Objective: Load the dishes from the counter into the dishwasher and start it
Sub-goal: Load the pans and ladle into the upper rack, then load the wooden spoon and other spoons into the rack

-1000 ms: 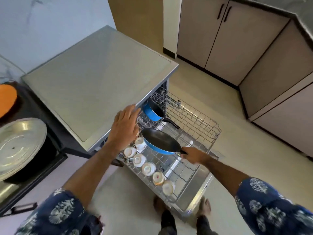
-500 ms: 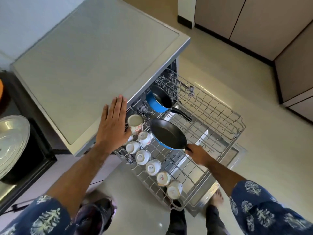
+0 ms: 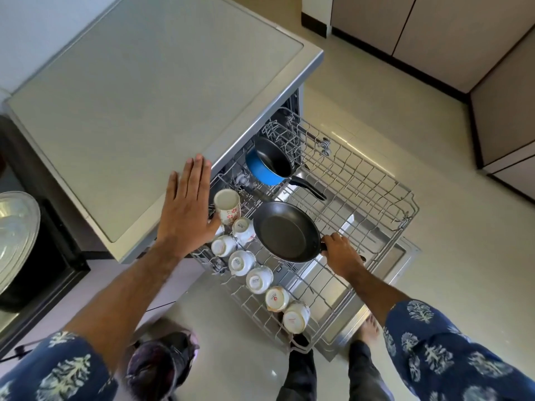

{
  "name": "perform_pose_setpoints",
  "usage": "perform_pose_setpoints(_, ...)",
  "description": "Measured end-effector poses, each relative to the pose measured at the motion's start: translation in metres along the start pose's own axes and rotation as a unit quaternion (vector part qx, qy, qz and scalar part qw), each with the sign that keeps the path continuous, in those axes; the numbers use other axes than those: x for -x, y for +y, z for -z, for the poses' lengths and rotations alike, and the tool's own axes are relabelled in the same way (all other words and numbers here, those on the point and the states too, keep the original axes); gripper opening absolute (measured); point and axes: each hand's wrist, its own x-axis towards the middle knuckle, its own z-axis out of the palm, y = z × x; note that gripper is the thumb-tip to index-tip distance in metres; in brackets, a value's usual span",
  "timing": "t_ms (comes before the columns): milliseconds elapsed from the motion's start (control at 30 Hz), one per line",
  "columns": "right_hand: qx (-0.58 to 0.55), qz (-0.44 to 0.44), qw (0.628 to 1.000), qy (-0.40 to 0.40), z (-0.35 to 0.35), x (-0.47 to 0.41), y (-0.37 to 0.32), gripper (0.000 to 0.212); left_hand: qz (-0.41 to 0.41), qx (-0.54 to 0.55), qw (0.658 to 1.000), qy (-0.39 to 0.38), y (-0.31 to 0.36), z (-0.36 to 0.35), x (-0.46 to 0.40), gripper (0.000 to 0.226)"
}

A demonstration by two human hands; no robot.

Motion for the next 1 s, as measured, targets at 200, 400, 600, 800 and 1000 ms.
perform_pose_setpoints(200,0.02,-0.002,1.0,-0.019,0.001,0.005,-0.007,0.033,-0.009,0.013,1.0,-0.003,0.001,0.005,0.001,0.121)
perform_pose_setpoints(400,0.045,0.011,0.999,-0.018,0.017,0.027,-0.019,0.045,-0.018,0.023,0.999,-0.027,-0.001,0.011,0.002,0.12)
perform_pose_setpoints(600,0.103,0.094,0.99,0.007,0.08,0.058,-0.048,0.061,0.011,0.078,0.993,-0.084,0.021,0.034,0.022,0.106)
perform_pose_setpoints(800,0.177,0.227,0.956,0.057,0.14,0.089,-0.096,0.076,0.063,0.091,0.989,-0.096,0.06,0.06,0.104,0.094)
perform_pose_setpoints(1000,0.279,0.37,0.883,0.074,0.164,0.124,-0.148,0.081,0.175,0.093,0.977,-0.077,0.089,0.112,0.181,0.08)
